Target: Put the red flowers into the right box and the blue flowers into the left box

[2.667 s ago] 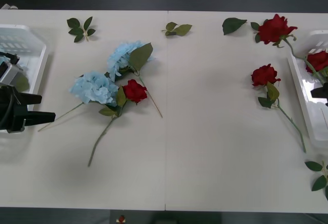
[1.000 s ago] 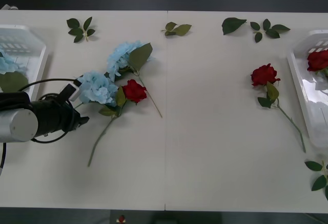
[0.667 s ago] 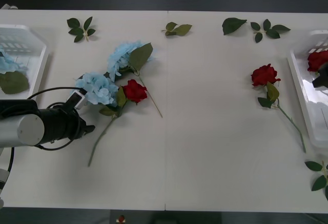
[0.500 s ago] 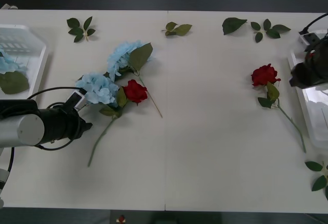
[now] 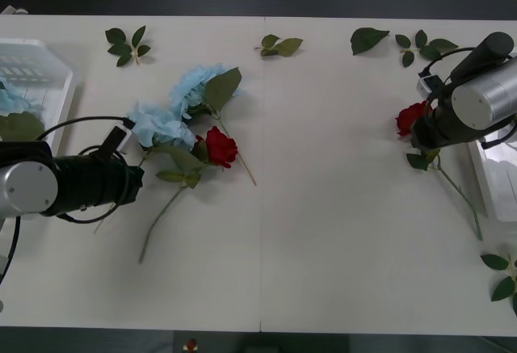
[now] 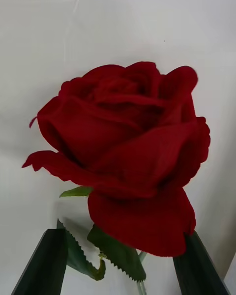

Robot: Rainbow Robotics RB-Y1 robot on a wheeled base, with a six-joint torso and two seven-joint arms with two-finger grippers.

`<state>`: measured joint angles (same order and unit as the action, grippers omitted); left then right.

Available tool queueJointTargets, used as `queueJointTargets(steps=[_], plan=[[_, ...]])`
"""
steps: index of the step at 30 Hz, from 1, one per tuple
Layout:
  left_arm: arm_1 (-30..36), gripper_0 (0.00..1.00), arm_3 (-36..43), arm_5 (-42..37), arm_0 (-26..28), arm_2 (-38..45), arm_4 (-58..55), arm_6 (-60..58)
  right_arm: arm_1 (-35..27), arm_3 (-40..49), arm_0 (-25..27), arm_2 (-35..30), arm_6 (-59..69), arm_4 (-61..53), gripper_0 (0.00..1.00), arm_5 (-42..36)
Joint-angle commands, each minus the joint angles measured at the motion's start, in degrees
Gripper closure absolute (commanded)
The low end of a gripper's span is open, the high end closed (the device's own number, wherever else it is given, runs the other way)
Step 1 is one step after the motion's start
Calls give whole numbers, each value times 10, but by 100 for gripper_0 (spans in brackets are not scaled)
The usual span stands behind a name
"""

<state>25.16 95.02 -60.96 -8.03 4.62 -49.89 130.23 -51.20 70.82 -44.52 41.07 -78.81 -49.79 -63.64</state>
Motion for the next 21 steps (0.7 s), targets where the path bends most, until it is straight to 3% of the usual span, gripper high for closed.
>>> queueJointTargets(steps=[1,6,12,21], plan=[[29,100,68,-47,-23,79,-30,-29,-7,-12,-22,10,-20,-7,39,17],[43,100,102,-99,-37,173,-63,-36,-7,-27,-23,22,-22,-10,39,30],[95,100,109,-97,-32,246,-77,-72,-7,-42,-23,40,-23,-12,39,54],[171,100,66,-35,24,294,-49,-200,0,-55,-23,43,-25,-13,36,57]])
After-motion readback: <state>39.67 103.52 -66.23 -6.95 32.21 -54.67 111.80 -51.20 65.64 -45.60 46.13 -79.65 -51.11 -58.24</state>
